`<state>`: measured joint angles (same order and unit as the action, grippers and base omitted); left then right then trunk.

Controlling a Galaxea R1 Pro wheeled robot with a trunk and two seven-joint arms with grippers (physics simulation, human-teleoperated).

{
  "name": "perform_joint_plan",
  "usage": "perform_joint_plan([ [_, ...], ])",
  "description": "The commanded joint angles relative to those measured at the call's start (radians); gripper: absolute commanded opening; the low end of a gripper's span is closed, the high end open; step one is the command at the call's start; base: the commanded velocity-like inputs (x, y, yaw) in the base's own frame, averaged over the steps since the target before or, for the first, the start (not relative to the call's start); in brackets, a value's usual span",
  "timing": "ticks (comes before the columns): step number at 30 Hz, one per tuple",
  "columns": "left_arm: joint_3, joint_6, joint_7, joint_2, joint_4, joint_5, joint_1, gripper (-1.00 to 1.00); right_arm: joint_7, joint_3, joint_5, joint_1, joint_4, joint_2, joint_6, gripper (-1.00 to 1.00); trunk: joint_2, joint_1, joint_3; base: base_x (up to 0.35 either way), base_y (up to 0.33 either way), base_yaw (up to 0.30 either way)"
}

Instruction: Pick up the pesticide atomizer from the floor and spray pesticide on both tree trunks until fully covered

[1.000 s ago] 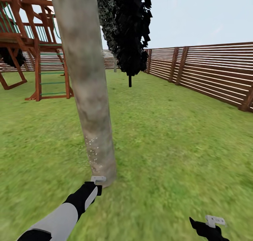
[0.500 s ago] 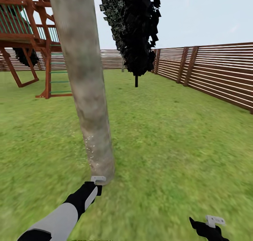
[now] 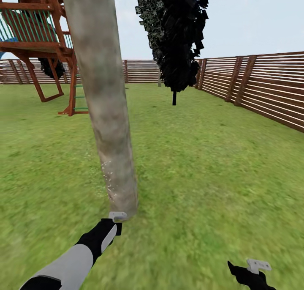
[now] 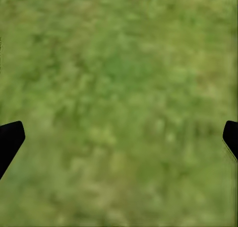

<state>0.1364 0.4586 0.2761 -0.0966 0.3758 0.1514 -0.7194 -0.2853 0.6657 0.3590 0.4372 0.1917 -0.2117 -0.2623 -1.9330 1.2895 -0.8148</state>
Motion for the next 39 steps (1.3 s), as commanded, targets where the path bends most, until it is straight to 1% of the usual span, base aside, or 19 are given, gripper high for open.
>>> perform_joint_plan([
  [1, 0.0, 0.0, 0.0, 0.0, 0.0, 0.0, 0.0, -1.0, 0.0, 0.0, 0.0, 0.0, 0.0, 0.0, 0.0, 1.0, 0.0, 0.0, 0.0, 0.036, -0.272, 0.268],
  [3, 0.0, 0.0, 0.0, -0.001, 0.0, 0.0, 0.0, -1.0, 0.0, 0.0, 0.0, 0.0, 0.0, 0.0, 0.0, 1.0, 0.0, 0.0, 0.0, 0.064, -0.272, 0.172],
  [13, 0.0, 0.0, 0.0, -0.002, 0.0, 0.001, 0.0, -1.0, -0.001, -0.002, 0.001, -0.001, 0.0, 0.0, 0.001, 1.0, 0.0, 0.0, 0.0, 0.044, -0.272, 0.013],
  [24, 0.0, -0.001, 0.0, 0.0, 0.0, -0.001, 0.0, -1.0, -0.002, -0.002, 0.002, -0.002, 0.0, 0.0, 0.002, 1.0, 0.0, 0.0, 0.0, 0.004, -0.272, 0.257],
  [30, 0.0, -0.003, 0.001, 0.0, 0.0, -0.001, 0.0, -1.0, -0.002, -0.002, 0.002, -0.002, -0.001, 0.0, 0.002, 1.0, 0.0, 0.0, 0.0, 0.116, -0.271, 0.07],
  [33, 0.0, -0.003, 0.0, 0.0, 0.0, 0.0, 0.0, -1.0, -0.002, -0.002, 0.002, -0.002, -0.001, 0.001, 0.002, 1.0, 0.0, 0.0, 0.0, 0.143, -0.267, 0.244],
  [37, 0.0, -0.007, -0.003, -0.004, 0.008, 0.002, 0.0, -1.0, -0.001, -0.002, 0.002, -0.002, -0.002, 0.002, 0.002, 1.0, 0.0, 0.0, 0.0, 0.043, -0.068, 0.272],
  [39, 0.003, -0.001, -0.001, -0.009, 0.022, 0.002, -0.005, -1.0, 0.0, -0.002, 0.002, -0.002, -0.002, 0.002, 0.001, 1.0, 0.0, 0.0, 0.0, 0.003, -0.004, 0.088],
])
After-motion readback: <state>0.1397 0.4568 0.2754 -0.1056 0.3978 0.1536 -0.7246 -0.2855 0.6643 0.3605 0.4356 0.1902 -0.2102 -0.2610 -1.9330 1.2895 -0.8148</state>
